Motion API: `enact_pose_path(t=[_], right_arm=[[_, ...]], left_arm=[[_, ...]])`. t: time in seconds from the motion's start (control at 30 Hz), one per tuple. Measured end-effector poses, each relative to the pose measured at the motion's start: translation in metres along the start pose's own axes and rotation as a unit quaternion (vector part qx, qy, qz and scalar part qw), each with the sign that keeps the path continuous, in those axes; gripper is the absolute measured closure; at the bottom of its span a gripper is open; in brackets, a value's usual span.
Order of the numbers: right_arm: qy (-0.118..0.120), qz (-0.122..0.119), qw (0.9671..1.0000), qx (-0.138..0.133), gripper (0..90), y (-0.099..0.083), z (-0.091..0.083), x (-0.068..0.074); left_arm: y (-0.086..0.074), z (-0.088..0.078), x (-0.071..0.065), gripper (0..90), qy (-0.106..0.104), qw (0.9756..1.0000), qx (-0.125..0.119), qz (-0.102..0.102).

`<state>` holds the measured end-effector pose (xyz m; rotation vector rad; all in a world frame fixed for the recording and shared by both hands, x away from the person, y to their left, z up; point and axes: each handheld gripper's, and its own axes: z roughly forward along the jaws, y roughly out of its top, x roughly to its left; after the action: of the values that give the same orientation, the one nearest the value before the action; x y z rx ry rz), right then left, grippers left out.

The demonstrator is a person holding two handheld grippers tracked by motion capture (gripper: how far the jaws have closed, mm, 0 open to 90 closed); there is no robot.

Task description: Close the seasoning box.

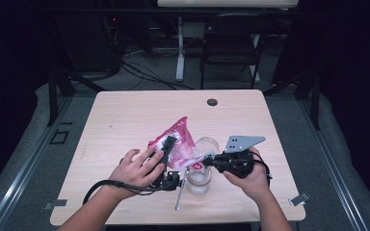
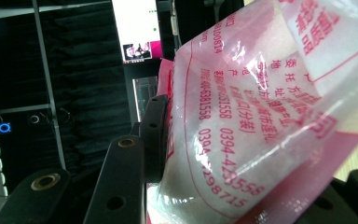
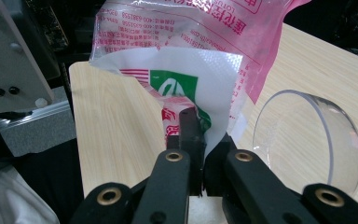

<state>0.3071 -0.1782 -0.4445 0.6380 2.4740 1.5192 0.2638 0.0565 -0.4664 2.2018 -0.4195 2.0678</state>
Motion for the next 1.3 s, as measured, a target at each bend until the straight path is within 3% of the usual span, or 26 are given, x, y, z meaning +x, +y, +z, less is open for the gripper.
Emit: enact_pose_path(t=[0.57, 0.87, 0.9, 1.03, 1.3], right_arm=[[-0.002, 0.002, 1.0, 0.0, 89.7, -0.0005, -0.0005, -0.0005], [-0.002, 0.001, 1.0, 0.005, 89.7, -0.0009, 0.0002, -0.0012], [-0.002, 0.001, 1.0, 0.006, 89.7, -0.0012, 0.0004, -0.0013], [-0.006, -0.002, 0.9999, 0.01, 89.6, -0.0014, 0.0016, -0.001], [-0.006, -0.003, 0.9999, 0.011, 89.7, -0.0008, 0.0026, 0.0002]], left_arm=[[0.0023, -0.0005, 0.0053, 65.7, 0.001, 0.9999, 0.001, 0.014], [0.0031, -0.0001, 0.0025, 65.6, -0.003, 1.0, -0.001, 0.006], [0.0039, -0.0001, 0.0031, 65.7, 0.001, 0.9999, -0.004, 0.017], [0.0049, 0.0, 0.0002, 66.5, -0.007, 0.9997, -0.007, 0.023], [0.0046, 0.0001, -0.0013, 67.2, -0.013, 0.9996, -0.008, 0.025]])
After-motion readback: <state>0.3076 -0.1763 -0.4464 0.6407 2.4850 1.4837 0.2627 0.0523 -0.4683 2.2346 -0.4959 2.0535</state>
